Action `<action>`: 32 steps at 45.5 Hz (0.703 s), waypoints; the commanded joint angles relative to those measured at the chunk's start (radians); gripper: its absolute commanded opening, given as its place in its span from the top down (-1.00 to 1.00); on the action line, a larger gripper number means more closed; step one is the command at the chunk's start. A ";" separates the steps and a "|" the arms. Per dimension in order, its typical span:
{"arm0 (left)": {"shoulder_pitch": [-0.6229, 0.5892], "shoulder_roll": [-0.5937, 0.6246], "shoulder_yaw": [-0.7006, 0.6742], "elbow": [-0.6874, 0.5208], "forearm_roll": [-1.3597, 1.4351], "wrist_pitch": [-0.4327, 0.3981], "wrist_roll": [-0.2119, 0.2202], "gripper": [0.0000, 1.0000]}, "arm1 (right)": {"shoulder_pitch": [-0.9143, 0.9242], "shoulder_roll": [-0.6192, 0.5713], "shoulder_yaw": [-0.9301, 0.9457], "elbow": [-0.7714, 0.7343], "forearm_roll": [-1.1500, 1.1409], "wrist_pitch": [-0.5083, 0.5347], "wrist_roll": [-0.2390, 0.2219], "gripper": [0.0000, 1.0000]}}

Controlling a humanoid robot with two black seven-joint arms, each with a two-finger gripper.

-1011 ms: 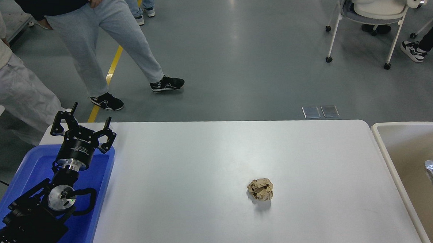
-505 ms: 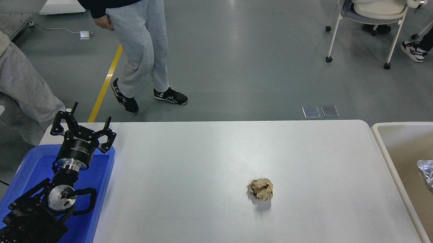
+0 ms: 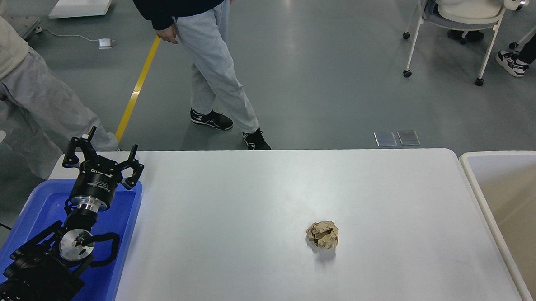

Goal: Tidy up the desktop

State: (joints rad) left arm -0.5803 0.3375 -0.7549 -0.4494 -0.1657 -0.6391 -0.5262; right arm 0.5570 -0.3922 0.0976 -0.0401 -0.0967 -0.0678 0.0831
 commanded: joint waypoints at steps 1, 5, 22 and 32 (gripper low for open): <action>-0.001 0.000 0.000 0.000 0.000 0.001 0.000 -1.00 | 0.001 -0.002 0.007 0.000 0.002 -0.001 0.000 -0.59; -0.001 0.000 0.000 0.000 0.000 0.001 0.000 -1.00 | 0.001 -0.002 0.024 0.002 0.002 -0.003 0.001 -0.59; -0.001 0.000 0.000 0.000 0.000 0.001 0.000 -1.00 | 0.030 -0.114 0.335 0.149 0.003 0.103 0.020 -0.60; -0.001 0.000 0.000 0.000 0.000 0.001 0.000 -1.00 | 0.004 -0.195 0.537 0.331 -0.012 0.180 0.083 -0.62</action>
State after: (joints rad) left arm -0.5815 0.3375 -0.7546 -0.4494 -0.1657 -0.6381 -0.5253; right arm 0.5780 -0.5102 0.4157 0.1302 -0.0944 0.0241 0.1209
